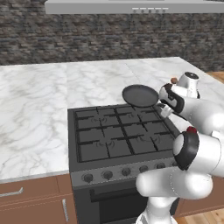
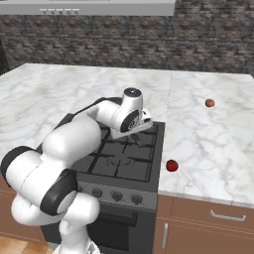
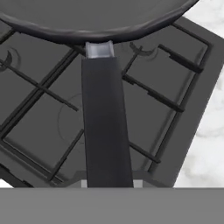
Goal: Place the pan on the front left burner on the stove. Then place the tomato and the onion in the pan and turn on the front left burner.
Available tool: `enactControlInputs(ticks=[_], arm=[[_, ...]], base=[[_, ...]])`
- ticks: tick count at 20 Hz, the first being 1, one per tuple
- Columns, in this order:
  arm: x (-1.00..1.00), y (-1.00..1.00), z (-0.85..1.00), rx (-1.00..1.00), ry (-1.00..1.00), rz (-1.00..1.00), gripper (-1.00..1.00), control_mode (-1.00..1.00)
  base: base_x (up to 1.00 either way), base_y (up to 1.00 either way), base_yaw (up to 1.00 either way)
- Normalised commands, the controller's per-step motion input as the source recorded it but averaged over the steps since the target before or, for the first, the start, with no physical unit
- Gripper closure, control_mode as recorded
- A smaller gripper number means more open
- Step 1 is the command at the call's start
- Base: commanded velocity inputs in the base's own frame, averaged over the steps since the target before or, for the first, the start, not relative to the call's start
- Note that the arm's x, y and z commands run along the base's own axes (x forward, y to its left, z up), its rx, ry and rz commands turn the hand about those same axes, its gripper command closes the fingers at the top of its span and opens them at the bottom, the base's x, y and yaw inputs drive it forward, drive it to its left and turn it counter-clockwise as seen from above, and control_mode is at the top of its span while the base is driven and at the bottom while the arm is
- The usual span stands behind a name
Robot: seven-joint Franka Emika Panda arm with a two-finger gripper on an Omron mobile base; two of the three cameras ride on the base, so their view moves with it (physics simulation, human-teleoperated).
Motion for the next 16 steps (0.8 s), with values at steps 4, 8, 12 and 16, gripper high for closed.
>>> enactControlInputs(ticks=[4,8,12,16], arm=[[0.00,0.33,0.00,-0.06,0.00,0.18,1.00,-1.00],[-0.02,0.29,0.00,-0.08,0.00,0.18,1.00,-1.00],[-0.02,0.28,-0.01,-0.09,0.00,0.16,1.00,-1.00],[0.00,0.29,-0.08,-0.09,0.00,0.17,1.00,-1.00]], base=[[0.00,0.00,0.00],[0.00,0.00,0.00],[0.00,0.00,0.00],[0.00,0.00,0.00]])
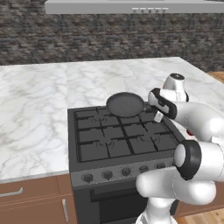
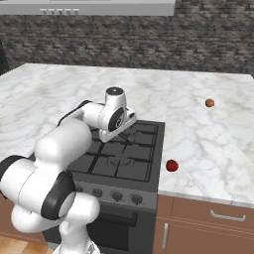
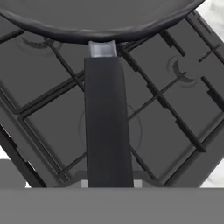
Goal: Place the pan on the front left burner on the stove. Then place the tomato and the onion in the pan and turn on the front left burner.
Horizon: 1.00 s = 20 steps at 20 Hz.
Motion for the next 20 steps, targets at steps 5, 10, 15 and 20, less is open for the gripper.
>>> enactControlInputs(ticks=[5,10,15,20], arm=[[0.00,0.22,-0.18,-0.09,0.01,0.16,1.00,-1.00],[0.00,0.16,-0.25,-0.08,0.04,0.15,1.00,-1.00],[0.02,0.20,-0.22,-0.03,0.07,0.17,1.00,-1.00],[0.15,0.17,-0.17,0.00,0.09,0.21,1.00,-1.00]], base=[[0.00,0.00,0.00],[0.00,0.00,0.00],[0.00,0.00,0.00],[0.00,0.00,0.00]])
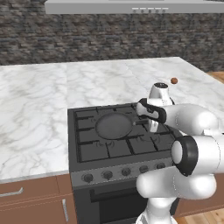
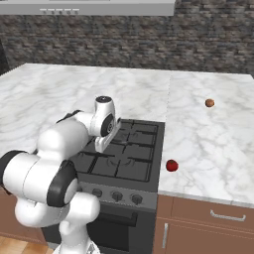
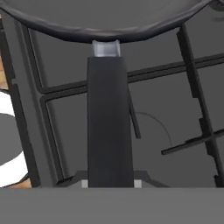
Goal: Place the pan on the front left burner on the stove. Then place the tomato and the onion in the pan and turn on the front left burner.
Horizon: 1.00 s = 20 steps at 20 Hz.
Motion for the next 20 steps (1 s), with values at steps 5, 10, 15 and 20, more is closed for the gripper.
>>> enactControlInputs(ticks=[5,10,15,20], arm=[[0.19,0.15,-0.16,0.00,0.09,0.20,1.00,-1.00],[0.15,0.15,-0.17,0.00,0.08,0.16,1.00,-1.00],[0.18,0.13,-0.13,0.00,0.07,0.10,1.00,-1.00],[0.12,0.03,-0.08,0.00,0.02,0.01,1.00,-1.00]], base=[[0.00,0.00,0.00],[0.00,0.00,0.00],[0.00,0.00,0.00],[0.00,0.00,0.00]])
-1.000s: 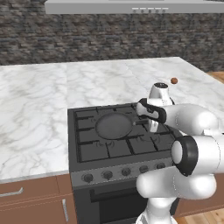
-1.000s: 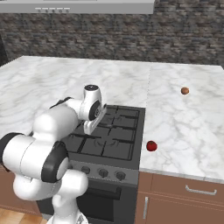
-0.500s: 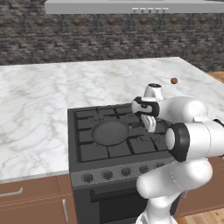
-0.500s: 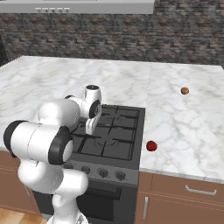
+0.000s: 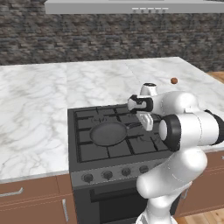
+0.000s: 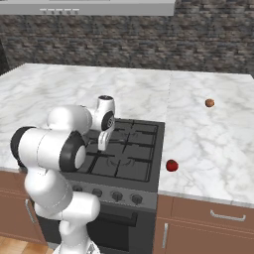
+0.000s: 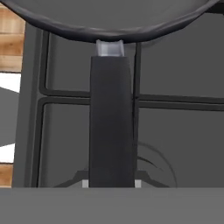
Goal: Place the pan on the front left burner on the stove. Then place the tomato and the onion in the pan and turn on the front left burner.
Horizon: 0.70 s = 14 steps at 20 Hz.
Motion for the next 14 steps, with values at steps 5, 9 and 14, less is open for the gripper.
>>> enactControlInputs(ticks=[5,9,14], arm=[[0.07,0.00,-0.11,0.00,0.00,0.00,1.00,-1.00],[0.00,0.00,-0.26,-0.02,0.00,0.00,1.00,-1.00],[0.00,0.00,-0.42,-0.05,0.00,0.00,1.00,-1.00]], base=[[0.00,0.00,0.00],[0.00,0.00,0.00],[0.00,0.00,0.00]])
